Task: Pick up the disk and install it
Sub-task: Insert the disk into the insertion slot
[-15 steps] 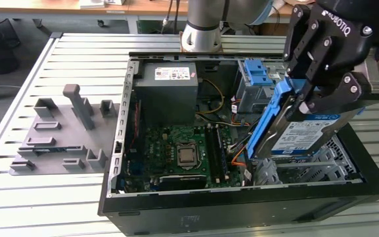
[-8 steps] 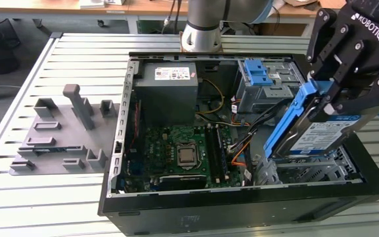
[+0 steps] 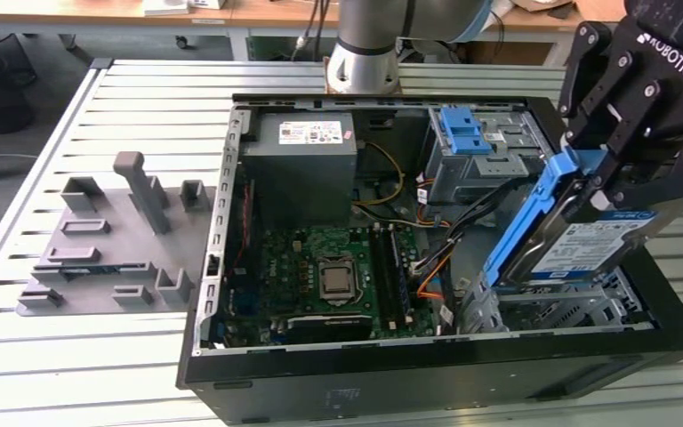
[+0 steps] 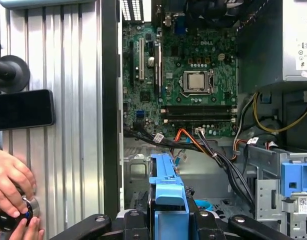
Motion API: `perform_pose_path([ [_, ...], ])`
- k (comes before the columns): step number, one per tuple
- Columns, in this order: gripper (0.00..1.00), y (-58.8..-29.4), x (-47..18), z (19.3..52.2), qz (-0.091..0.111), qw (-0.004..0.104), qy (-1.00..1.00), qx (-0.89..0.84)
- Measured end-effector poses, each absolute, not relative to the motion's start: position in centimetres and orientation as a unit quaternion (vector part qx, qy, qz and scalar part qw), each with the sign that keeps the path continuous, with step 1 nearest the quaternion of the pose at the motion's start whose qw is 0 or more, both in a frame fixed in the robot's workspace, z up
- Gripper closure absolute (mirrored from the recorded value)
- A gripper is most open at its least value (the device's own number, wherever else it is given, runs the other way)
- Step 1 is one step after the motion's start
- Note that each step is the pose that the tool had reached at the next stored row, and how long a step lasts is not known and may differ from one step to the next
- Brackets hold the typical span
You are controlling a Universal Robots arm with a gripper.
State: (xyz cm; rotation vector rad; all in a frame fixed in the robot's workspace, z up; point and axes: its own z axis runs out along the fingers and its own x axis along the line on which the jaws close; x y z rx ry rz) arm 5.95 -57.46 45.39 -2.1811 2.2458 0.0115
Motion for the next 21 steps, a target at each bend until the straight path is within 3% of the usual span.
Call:
perform_pose_path([
  [21, 0.64, -57.0, 7.1, 43.8, 0.004, 0.005, 0.718, -0.696],
])
